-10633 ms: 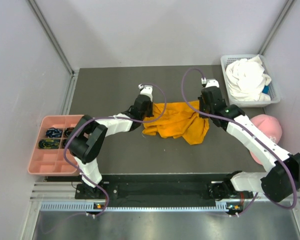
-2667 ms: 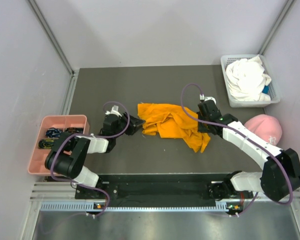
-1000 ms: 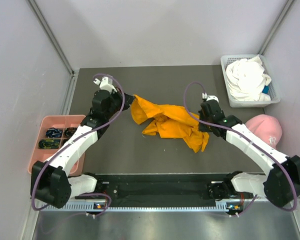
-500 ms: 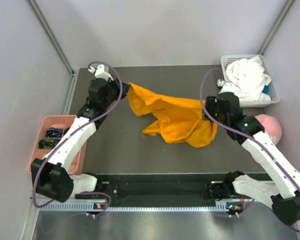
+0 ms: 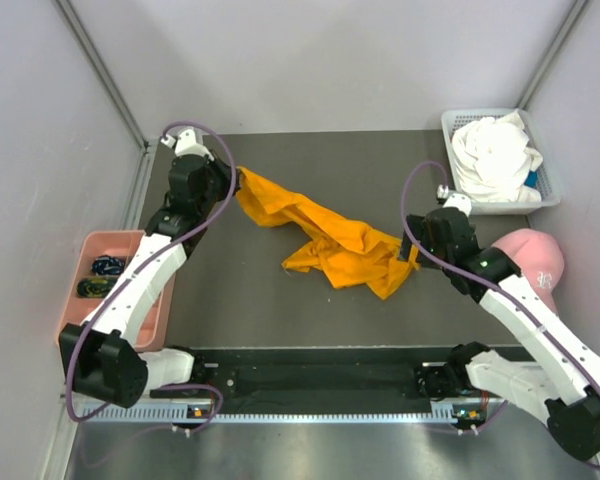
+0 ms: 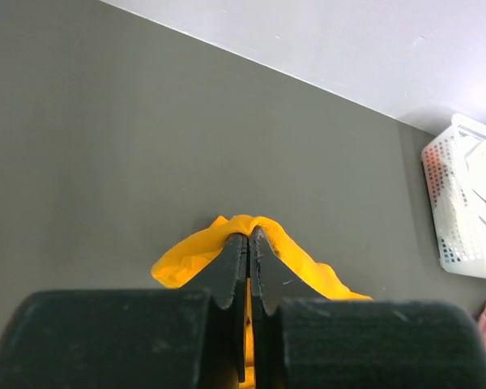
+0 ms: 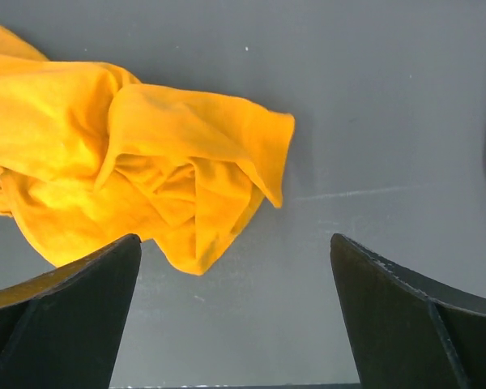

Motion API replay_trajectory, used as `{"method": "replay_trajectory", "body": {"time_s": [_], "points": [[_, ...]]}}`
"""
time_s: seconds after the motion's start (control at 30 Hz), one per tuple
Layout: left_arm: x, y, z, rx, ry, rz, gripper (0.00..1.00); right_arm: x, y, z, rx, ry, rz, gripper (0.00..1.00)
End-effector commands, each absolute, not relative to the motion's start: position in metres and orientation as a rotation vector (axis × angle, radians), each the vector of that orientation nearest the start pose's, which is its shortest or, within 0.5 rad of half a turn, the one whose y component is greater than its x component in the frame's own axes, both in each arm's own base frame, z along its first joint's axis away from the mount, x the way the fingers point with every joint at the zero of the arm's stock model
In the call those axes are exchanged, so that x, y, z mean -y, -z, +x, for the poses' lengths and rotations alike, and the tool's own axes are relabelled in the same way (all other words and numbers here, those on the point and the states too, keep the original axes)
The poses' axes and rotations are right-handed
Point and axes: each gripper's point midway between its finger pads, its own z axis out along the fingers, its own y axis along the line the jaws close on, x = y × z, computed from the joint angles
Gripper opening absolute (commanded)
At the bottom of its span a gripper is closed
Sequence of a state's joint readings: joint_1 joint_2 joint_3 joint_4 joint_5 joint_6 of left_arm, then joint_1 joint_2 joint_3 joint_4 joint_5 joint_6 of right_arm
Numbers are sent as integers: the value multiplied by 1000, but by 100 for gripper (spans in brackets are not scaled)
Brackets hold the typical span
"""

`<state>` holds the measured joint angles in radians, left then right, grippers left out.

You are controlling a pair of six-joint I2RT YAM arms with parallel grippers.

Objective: Fold and stack the t-shirts
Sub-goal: Flatten out the tshirt

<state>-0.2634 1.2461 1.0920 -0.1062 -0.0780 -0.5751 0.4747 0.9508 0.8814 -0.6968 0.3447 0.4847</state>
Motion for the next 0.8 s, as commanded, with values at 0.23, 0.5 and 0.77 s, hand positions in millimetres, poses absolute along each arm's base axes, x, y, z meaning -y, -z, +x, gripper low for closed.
{"method": "replay_trajectory", "body": {"time_s": [0.23, 0.5, 0.77], "points": [[89, -310, 392, -1752, 431, -395, 0, -70, -156, 245, -2147, -190, 549, 88], [82, -307, 387, -1754, 416, -406, 0, -82, -145, 258, -2108, -381, 673, 55], [76, -303, 384, -1758, 409, -416, 0, -91, -141, 264, -2122, -468, 662, 52]]}}
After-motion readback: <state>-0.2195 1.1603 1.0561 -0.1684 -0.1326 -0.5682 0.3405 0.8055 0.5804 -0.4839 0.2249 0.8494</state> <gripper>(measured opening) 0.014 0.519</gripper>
